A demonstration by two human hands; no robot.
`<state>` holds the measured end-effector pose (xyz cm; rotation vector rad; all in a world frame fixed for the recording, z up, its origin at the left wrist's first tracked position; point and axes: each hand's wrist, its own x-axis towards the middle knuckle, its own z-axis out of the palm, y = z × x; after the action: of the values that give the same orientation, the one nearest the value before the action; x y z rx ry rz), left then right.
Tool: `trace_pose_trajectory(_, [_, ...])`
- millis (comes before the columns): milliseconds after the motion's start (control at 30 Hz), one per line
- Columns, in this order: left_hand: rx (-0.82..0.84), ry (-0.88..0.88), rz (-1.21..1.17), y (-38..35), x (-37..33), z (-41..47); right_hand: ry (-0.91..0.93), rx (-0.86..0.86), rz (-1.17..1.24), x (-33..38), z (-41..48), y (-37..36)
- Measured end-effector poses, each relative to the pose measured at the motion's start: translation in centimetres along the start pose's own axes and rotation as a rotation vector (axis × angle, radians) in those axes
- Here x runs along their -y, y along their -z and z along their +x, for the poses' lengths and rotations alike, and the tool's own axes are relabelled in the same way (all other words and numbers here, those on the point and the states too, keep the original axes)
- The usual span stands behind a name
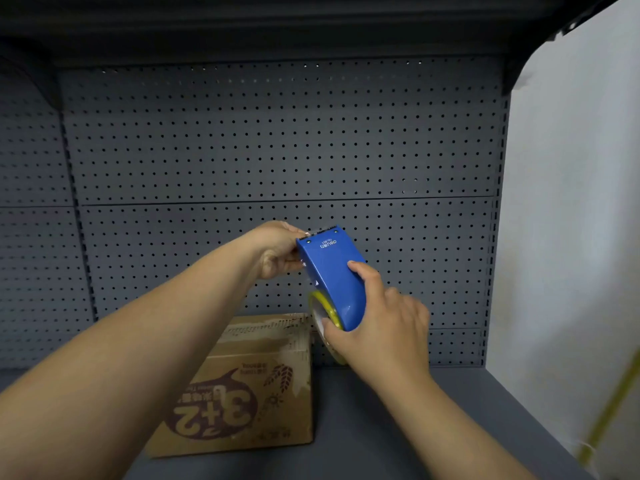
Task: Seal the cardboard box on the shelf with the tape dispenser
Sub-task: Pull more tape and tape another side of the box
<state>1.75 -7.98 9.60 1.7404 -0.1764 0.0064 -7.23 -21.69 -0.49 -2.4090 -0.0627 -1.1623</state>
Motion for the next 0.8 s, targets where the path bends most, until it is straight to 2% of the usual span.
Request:
trace_pose_trajectory(67, [0.001,0.001,-0.006,0.3,0.2,0.4,0.045,-0.009,-0.046,0.2,0.1,0.2])
trace_pose_trajectory(200, [0.006,-0.031,0.005,0.5,0.2,1.5,-0.089,0.123,0.158,1.1,0.0,-0.2])
trace_pose_trajectory(300, [0.017,-0.055,0.072,0.5,0.3,2.2,-0.088,0.161,0.102,2.2,-0.3,-0.8])
trace_pose_trajectory(433, [0.017,-0.07,0.041,0.8,0.4,3.3,-0.11,0.215,0.019,3.2,-0.5,-0.6])
trace_pose_trajectory(800, [0.084,-0.094,-0.003,4.6,-0.9,6.4,-0.189,0.24,-0.005,5.5,-3.5,1.1])
